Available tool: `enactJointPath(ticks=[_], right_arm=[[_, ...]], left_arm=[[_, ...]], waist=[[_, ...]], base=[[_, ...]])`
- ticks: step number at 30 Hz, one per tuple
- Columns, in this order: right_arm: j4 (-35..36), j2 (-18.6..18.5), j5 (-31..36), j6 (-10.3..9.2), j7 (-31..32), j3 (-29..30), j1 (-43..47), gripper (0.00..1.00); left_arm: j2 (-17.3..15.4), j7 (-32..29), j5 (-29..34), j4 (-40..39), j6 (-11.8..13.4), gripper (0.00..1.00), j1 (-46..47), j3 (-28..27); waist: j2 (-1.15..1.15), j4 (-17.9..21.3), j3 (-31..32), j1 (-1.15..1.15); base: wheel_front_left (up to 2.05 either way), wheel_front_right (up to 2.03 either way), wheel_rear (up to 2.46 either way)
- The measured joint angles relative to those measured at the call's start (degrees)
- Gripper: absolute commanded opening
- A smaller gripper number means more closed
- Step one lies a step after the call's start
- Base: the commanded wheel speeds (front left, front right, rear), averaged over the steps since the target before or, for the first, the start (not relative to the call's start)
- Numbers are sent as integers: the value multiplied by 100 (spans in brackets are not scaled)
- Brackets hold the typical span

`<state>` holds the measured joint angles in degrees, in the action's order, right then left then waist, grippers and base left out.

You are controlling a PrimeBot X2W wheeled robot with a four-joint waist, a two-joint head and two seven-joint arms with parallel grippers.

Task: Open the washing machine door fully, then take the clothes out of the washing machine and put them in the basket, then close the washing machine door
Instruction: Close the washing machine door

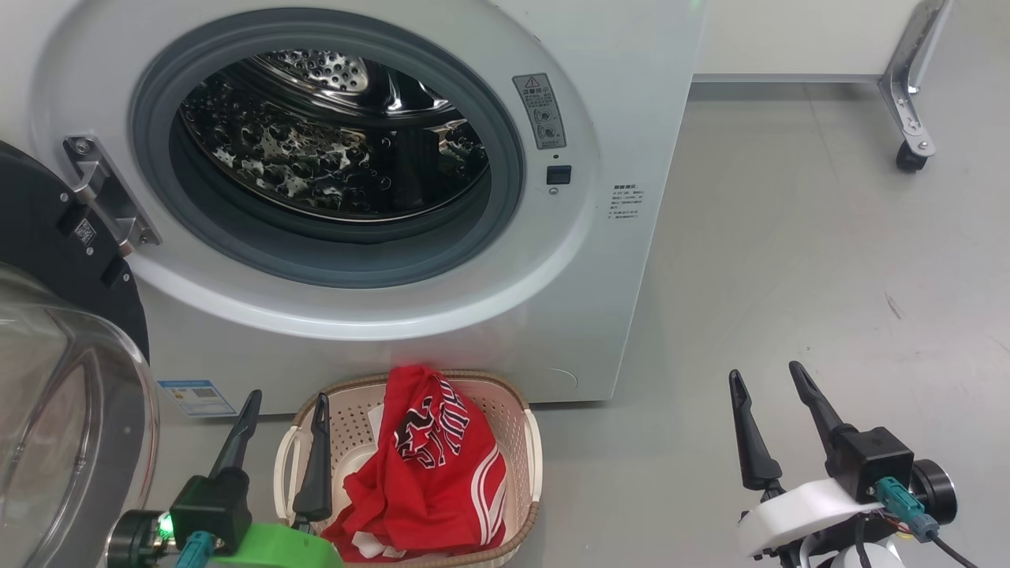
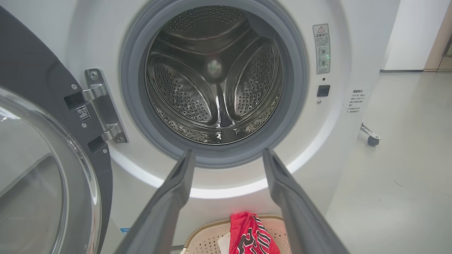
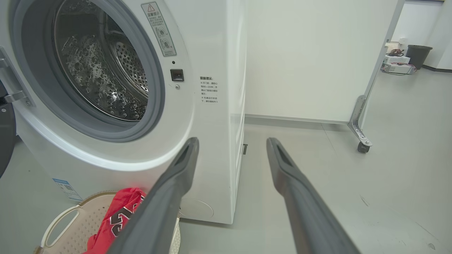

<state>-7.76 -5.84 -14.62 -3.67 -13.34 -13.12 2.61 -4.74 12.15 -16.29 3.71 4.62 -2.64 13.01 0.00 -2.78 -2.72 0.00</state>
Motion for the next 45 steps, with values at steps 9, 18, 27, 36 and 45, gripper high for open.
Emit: enactJointPath(ticks=[9, 18, 27, 36, 45], right_arm=[[65, -1, -1, -1, 29, 0, 28, 100], [101, -3, -1, -9, 45, -2, 37, 100], [155, -9, -1, -52, 68, -2, 50, 100], [178, -12, -1, -52, 94, -3, 51, 100], [186, -21, -1, -52, 101, -3, 72, 100]], left_arm=[[-46, -57, 86, -238, 22, 100, -99, 12], [-70, -102, 122, -413, 46, 100, -129, 14], [-71, -162, 122, -535, 68, 100, -210, 20], [-80, -236, 127, -622, 70, 100, -239, 54], [-113, -249, 172, -723, 71, 100, -260, 86]], waist=[[0, -5, -6, 0], [0, 0, -2, 0], [0, -17, -21, 0], [0, -25, -11, 0], [0, -29, -8, 0]], base=[[-1, 1, 0], [-28, 28, 0], [-65, 65, 0], [-101, 101, 0], [-94, 94, 0]])
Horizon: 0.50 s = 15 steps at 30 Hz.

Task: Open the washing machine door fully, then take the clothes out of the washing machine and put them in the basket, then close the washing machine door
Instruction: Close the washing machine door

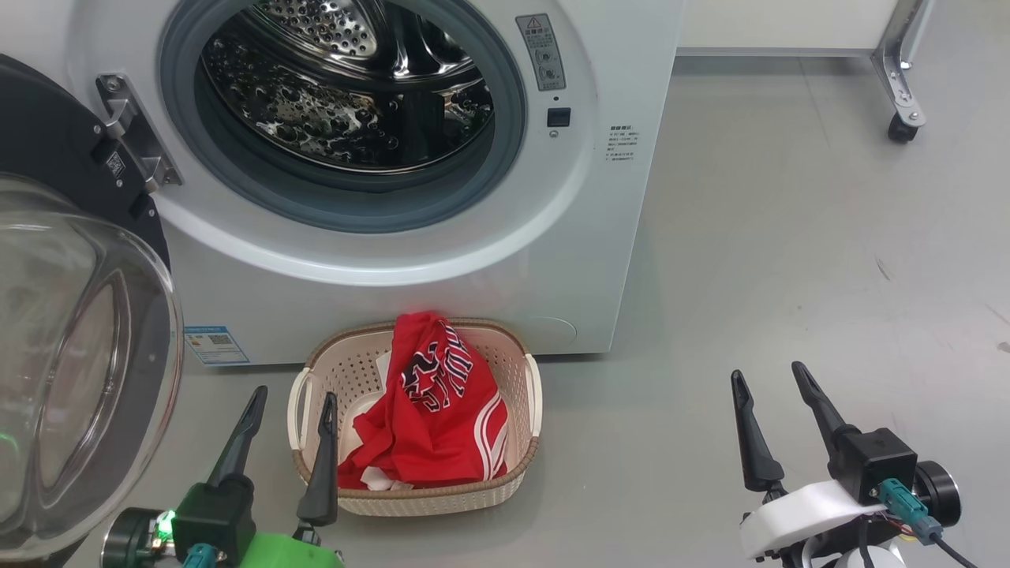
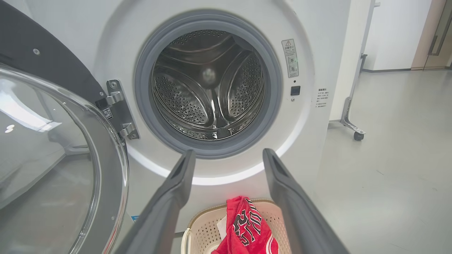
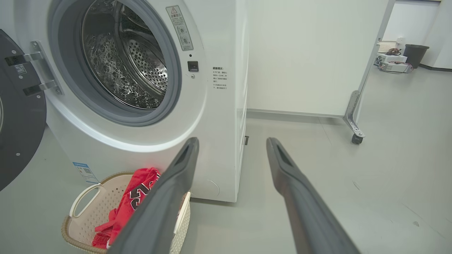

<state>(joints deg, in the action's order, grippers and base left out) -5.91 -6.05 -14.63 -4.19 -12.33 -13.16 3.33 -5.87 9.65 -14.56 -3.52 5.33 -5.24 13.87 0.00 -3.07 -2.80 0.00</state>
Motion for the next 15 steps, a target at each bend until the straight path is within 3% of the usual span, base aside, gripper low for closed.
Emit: enactJointPath(ticks=[15], right_arm=[[31, -9, 0, -4, 27, 0, 43, 100]], left_arm=[[0, 0, 0, -104, 1, 100, -16, -5]], waist=[[0, -22, -9, 0]], base=[[-45, 45, 0]])
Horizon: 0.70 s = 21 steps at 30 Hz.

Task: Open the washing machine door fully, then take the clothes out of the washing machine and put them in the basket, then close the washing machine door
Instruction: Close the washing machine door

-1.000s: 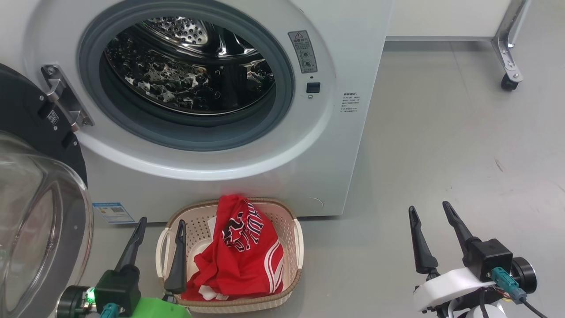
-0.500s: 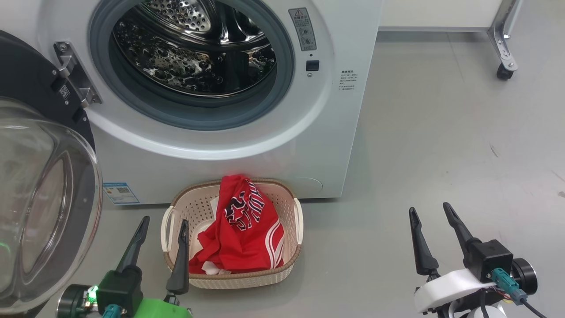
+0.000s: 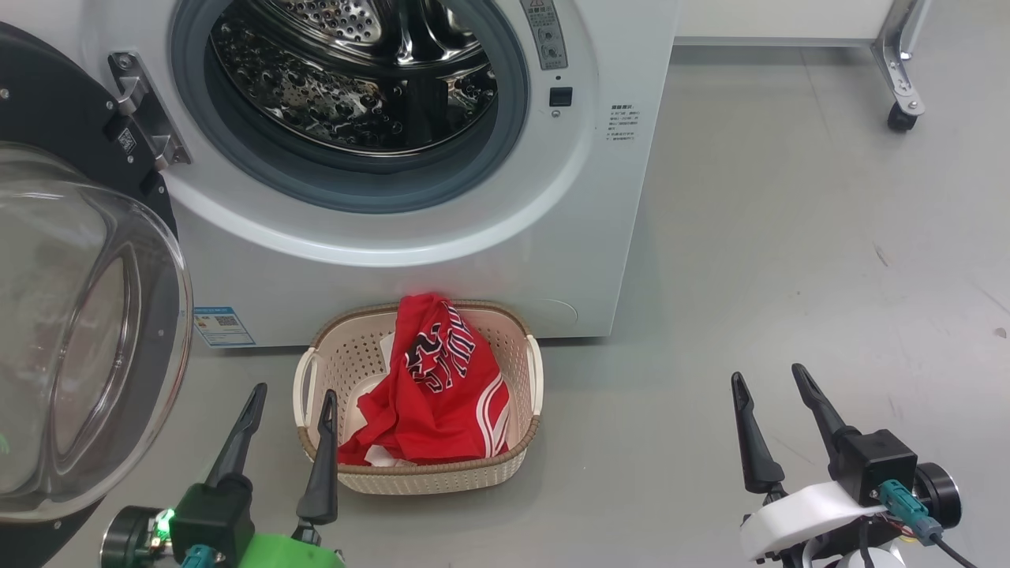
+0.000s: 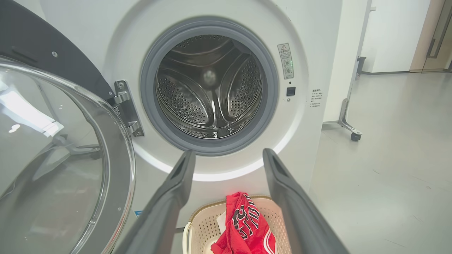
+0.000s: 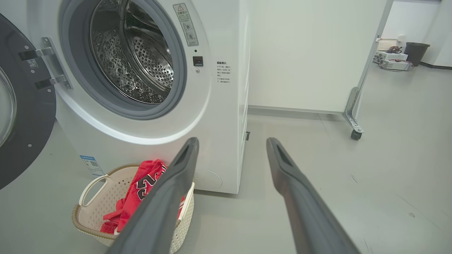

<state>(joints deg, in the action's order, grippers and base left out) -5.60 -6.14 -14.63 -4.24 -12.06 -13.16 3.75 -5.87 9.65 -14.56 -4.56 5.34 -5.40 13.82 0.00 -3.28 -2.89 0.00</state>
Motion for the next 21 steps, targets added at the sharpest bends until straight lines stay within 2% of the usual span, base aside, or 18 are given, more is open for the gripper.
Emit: enactJointPath(ticks=[21], right_arm=[[5, -30, 0, -1, 18, -11, 3, 100]], left_arm=[[1, -53, 3, -33, 16, 100, -78, -4]], waist=[[0, -55, 53, 0]], base=[[-2, 2, 0]])
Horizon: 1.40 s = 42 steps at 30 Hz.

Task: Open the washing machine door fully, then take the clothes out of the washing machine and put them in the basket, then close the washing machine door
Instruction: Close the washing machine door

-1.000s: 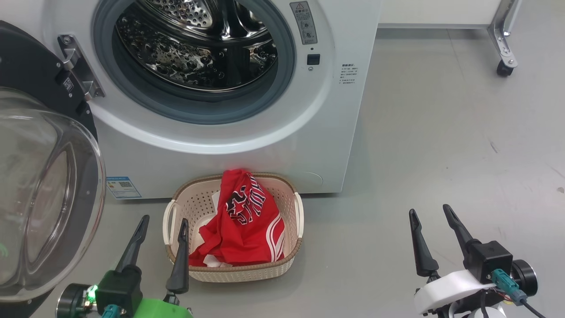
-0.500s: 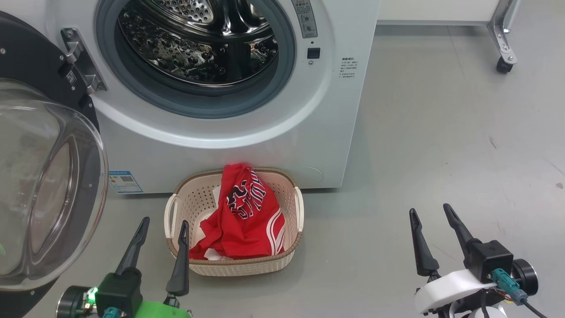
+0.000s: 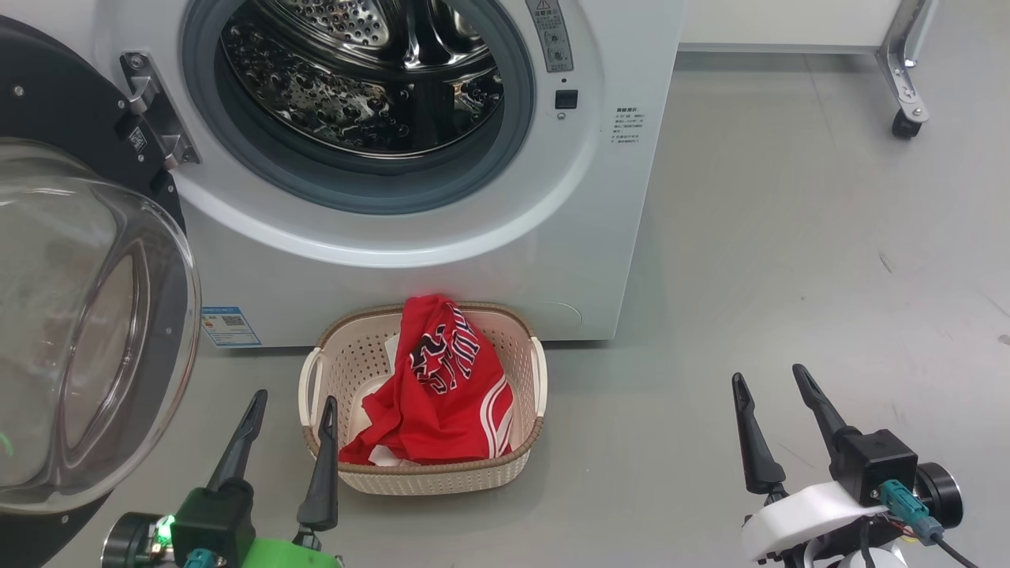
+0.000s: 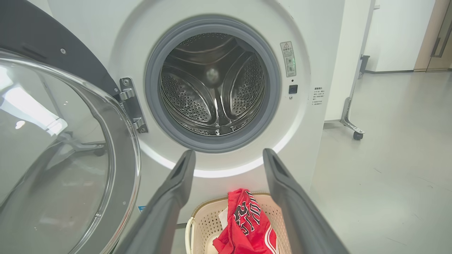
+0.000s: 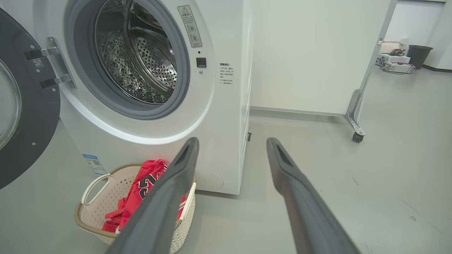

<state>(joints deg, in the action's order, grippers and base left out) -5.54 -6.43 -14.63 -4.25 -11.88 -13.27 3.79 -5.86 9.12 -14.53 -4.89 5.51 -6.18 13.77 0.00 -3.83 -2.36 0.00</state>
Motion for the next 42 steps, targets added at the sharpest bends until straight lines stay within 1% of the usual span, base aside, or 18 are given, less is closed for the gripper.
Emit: enactJointPath(ticks=[5, 8, 17, 32, 33, 34, 42], right_arm=[[24, -20, -1, -3, 7, 43, 31, 100], [53, -44, -8, -52, 7, 80, 64, 100], [165, -127, -8, -52, 48, 115, 92, 100], [309, -279, 11, -48, 132, 133, 93, 100], [309, -279, 11, -48, 132, 133, 93, 100], [316, -282, 11, -45, 132, 132, 92, 100], [349, -282, 13, -35, 209, 26, 92, 100]], left_arm=[[1, -8, 0, -14, 0, 100, -2, 44], [7, -46, 0, -21, 0, 100, -2, 86], [46, -46, 0, -71, 0, 100, -1, 115], [124, 65, -16, -58, 0, 100, -1, 169], [124, 65, -16, -58, 0, 100, -1, 169], [131, 105, -16, -43, 0, 100, -1, 175], [151, 153, -96, 1, 19, 100, -3, 148]], waist=[[0, -63, 5, 0], [0, -149, -2, 0], [0, -554, -71, 0], [0, -1601, -219, 0], [0, -1601, -219, 0], [0, -1755, -228, 0], [0, -2370, -226, 0]], base=[[0, 0, 0], [0, 0, 0], [0, 0, 0], [0, 0, 0], [0, 0, 0], [0, 0, 0], [0, 0, 0]])
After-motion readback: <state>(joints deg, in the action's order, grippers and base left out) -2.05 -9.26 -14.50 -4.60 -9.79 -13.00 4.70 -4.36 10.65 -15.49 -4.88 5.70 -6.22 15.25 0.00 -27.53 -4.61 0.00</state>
